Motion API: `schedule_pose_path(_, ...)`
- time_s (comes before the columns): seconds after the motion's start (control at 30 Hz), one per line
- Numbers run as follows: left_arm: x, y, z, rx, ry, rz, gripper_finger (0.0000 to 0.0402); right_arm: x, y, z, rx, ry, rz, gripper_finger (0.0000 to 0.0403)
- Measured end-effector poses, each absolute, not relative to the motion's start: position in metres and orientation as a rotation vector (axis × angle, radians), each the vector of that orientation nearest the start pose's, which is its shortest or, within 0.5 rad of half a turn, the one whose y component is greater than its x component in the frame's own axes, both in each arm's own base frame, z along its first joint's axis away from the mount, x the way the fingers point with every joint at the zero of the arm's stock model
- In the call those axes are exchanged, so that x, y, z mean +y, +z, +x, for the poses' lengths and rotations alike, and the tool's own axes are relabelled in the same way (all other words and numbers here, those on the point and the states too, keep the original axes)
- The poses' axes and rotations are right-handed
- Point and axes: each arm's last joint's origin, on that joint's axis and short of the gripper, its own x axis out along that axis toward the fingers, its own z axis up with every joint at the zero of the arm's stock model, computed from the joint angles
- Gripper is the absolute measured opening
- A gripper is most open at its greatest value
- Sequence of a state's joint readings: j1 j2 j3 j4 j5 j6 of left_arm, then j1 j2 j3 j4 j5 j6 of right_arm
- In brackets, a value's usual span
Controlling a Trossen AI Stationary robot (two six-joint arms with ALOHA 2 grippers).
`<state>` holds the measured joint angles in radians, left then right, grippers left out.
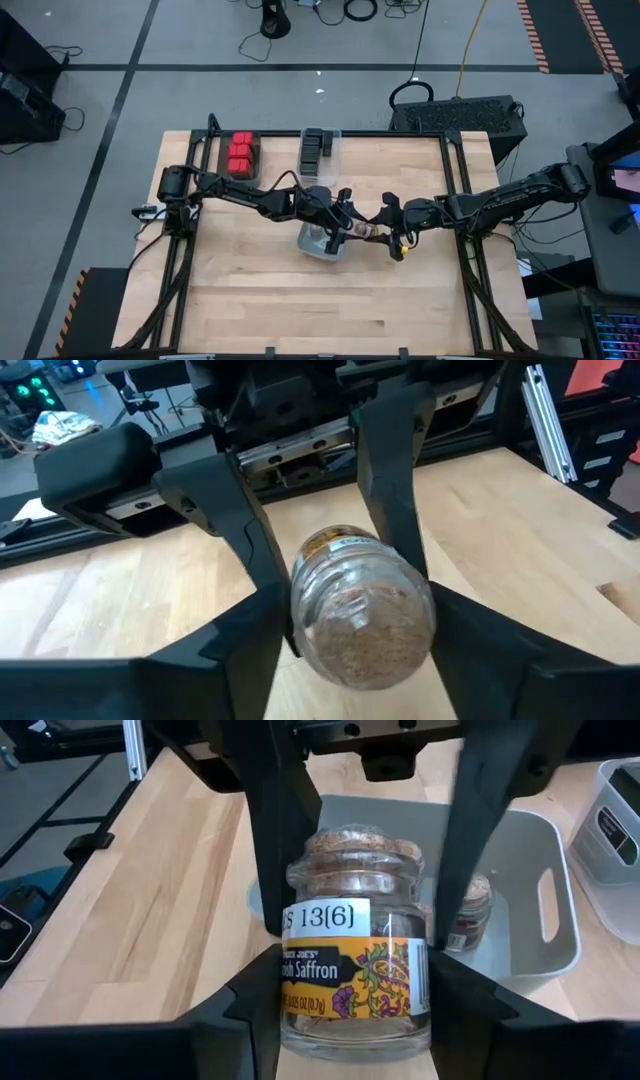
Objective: Sort spices by type
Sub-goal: Put the brown seasoning bottle into the gray bin
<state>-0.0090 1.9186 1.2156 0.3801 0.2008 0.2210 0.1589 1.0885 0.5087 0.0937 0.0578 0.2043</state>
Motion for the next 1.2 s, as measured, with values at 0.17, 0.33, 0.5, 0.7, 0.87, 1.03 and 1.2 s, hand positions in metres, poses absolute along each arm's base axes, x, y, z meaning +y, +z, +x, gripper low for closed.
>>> schedule_pose_path(0.17, -0.009, 0.209, 0.427, 0.297, -0.235, 0.192, 0.0193, 0.033, 0.208, 0.218, 0.494, 0.041, 0.151, 0.0165)
schedule_pose_path(0.33, -0.009, 0.209, 0.427, 0.296, -0.234, 0.191, 0.0191, 0.033, 0.208, 0.218, 0.496, 0.040, 0.149, 0.0186)
schedule_pose_path(0.5, -0.010, 0.209, 0.426, 0.307, -0.242, 0.189, 0.0190, 0.032, 0.207, 0.218, 0.503, 0.015, 0.127, 0.0236)
schedule_pose_path(0.7, -0.008, 0.227, 0.413, 0.368, -0.220, 0.211, 0.0190, 0.027, 0.202, 0.215, 0.550, -0.059, 0.103, 0.0275)
schedule_pose_path(0.87, -0.008, 0.247, 0.393, 0.458, -0.226, 0.203, 0.0190, 0.022, 0.199, 0.213, 0.590, -0.117, 0.091, 0.0274)
schedule_pose_path(1.03, -0.008, 0.254, 0.374, 0.592, -0.231, 0.167, 0.0190, 0.019, 0.199, 0.213, 0.590, -0.132, 0.097, 0.0265)
schedule_pose_path(1.2, -0.012, 0.243, 0.366, 0.729, -0.224, 0.136, 0.0190, 0.015, 0.199, 0.214, 0.585, -0.152, 0.105, 0.0263)
